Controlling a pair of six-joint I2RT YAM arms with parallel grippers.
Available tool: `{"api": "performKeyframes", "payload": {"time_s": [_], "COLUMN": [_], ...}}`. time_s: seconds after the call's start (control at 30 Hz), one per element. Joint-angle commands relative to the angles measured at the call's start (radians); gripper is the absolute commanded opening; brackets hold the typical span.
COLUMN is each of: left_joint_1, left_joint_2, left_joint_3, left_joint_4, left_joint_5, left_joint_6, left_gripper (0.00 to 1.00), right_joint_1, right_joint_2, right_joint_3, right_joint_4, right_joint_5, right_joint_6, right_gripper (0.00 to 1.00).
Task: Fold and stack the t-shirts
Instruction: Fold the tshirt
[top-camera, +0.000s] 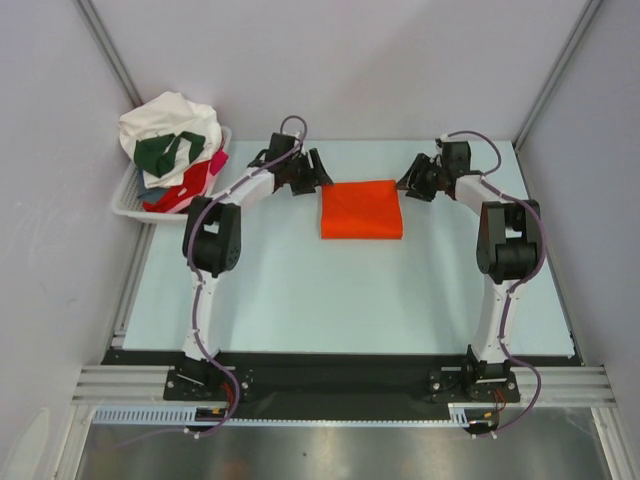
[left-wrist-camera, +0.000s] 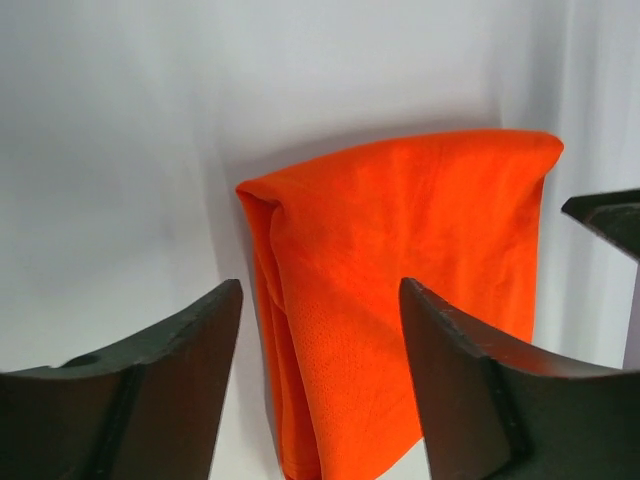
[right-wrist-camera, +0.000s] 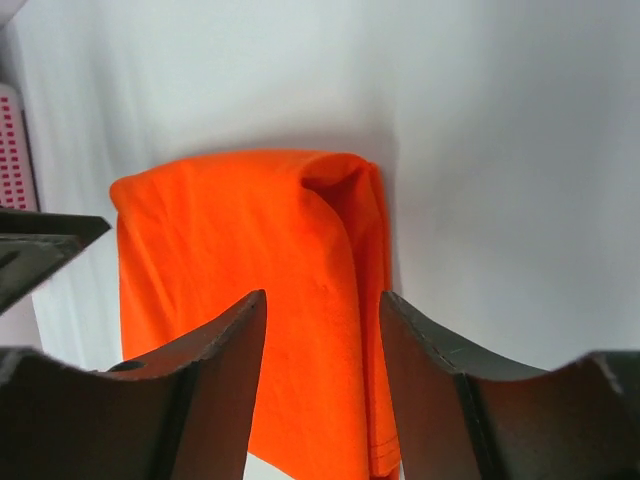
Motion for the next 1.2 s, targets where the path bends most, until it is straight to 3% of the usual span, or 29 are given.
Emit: {"api": "performKeyframes", "payload": {"time_s": [0.0, 0.17, 0.33, 0.43, 0.47, 0.53, 0.57, 0.6, 0.73, 0.8, 0.87, 0.9, 0.93, 0.97, 1.0, 1.17], "left_joint_1": [-0.018, -0.021, -0.021, -0.021, -0.02, -0.02, -0.018, -0.015, -0.005, 0.006, 0.008, 0.008, 0.008, 0.008, 0.008, -0.015], "left_joint_2": [-0.058, -0.027, 0.043, 0.086, 0.109, 0.137, 0.148, 0.171, 0.195, 0.185, 0.154, 0.137, 0.108, 0.087, 0.064, -0.132], "left_joint_3": [-0.022, -0.022, 0.065, 0.087, 0.096, 0.128, 0.137, 0.156, 0.167, 0.147, 0.141, 0.135, 0.135, 0.133, 0.115, -0.051], "left_joint_4": [0.091, 0.127, 0.097, 0.118, 0.121, 0.12, 0.12, 0.121, 0.108, 0.106, 0.103, 0.1, 0.083, 0.066, 0.057, 0.077], "left_joint_5": [0.039, 0.039, 0.006, -0.005, -0.008, -0.01, -0.011, -0.014, -0.027, -0.034, -0.036, -0.034, -0.033, -0.043, -0.054, -0.097], "left_joint_6": [0.027, -0.001, -0.021, -0.035, -0.039, -0.045, -0.055, -0.059, -0.093, -0.102, -0.076, -0.061, -0.047, -0.026, -0.016, 0.022], "left_gripper": [0.68, 0.6, 0.55, 0.49, 0.47, 0.39, 0.36, 0.26, 0.0, 0.0, 0.07, 0.18, 0.22, 0.31, 0.33, 0.36], "right_joint_1": [0.011, 0.014, 0.011, 0.003, -0.001, -0.017, -0.023, -0.027, -0.044, -0.049, -0.052, -0.051, -0.051, -0.051, -0.051, -0.02], "right_joint_2": [-0.007, 0.068, 0.139, 0.188, 0.202, 0.252, 0.265, 0.276, 0.28, 0.279, 0.26, 0.25, 0.236, 0.201, 0.182, 0.053], "right_joint_3": [0.013, 0.089, 0.154, 0.188, 0.203, 0.244, 0.254, 0.257, 0.229, 0.232, 0.249, 0.254, 0.255, 0.255, 0.252, 0.194], "right_joint_4": [0.102, 0.079, 0.073, 0.085, 0.088, 0.073, 0.068, 0.073, 0.096, 0.085, 0.051, 0.038, 0.01, -0.001, -0.013, -0.056], "right_joint_5": [-0.05, -0.034, -0.018, -0.033, -0.037, -0.067, -0.076, -0.092, -0.112, -0.122, -0.13, -0.124, -0.116, -0.11, -0.1, -0.07], "right_joint_6": [-0.053, -0.048, -0.021, 0.013, 0.036, 0.07, 0.085, 0.11, 0.133, 0.136, 0.128, 0.124, 0.104, 0.096, 0.088, 0.024], "right_gripper": [0.52, 0.49, 0.52, 0.46, 0.38, 0.26, 0.15, 0.1, 0.04, 0.07, 0.27, 0.34, 0.42, 0.44, 0.45, 0.46]}}
